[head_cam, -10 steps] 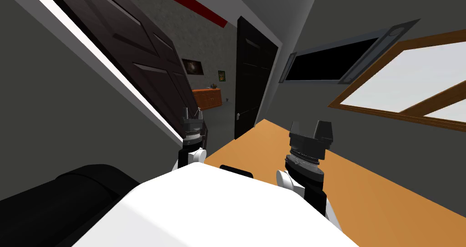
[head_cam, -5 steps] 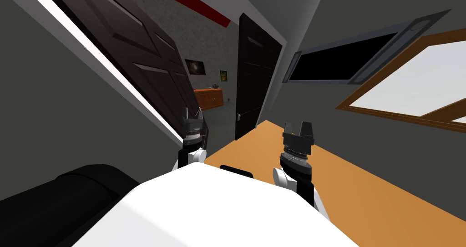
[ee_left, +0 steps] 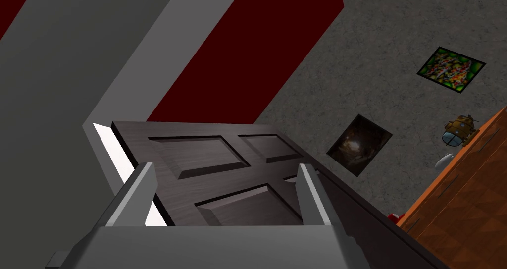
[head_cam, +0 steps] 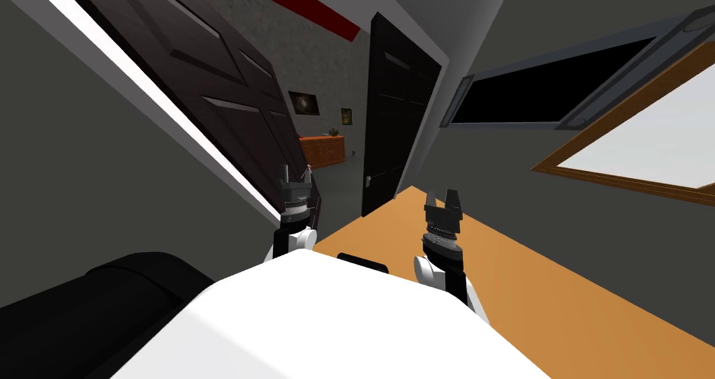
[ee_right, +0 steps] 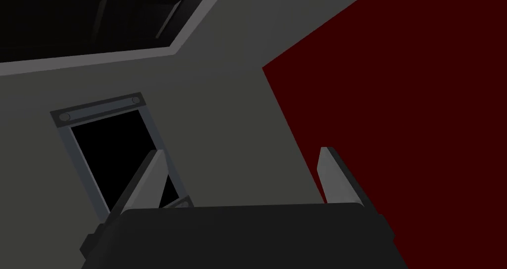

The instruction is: Push the door open

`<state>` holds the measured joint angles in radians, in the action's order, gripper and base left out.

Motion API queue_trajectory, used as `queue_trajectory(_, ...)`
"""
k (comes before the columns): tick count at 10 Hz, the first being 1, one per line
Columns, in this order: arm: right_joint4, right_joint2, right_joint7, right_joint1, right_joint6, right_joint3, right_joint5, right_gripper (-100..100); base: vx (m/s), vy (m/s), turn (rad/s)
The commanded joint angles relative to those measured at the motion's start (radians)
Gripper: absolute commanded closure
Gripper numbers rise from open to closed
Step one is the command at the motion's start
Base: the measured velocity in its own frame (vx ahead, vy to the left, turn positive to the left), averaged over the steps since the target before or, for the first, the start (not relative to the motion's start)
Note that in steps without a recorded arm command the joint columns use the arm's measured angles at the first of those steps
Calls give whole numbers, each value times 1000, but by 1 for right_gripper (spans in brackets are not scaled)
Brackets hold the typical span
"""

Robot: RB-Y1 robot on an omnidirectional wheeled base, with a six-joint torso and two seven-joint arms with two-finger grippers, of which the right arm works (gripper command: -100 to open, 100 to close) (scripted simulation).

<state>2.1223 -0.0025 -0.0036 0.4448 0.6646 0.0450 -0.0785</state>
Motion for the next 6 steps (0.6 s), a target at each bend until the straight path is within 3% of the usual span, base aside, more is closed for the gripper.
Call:
queue_trajectory(1,-44,-6,-2,-21,5,6,3,-100,44,-25,66)
queue_trajectory(6,-174,-29,-16,-79,19,30,15,-100,64,-29,92)
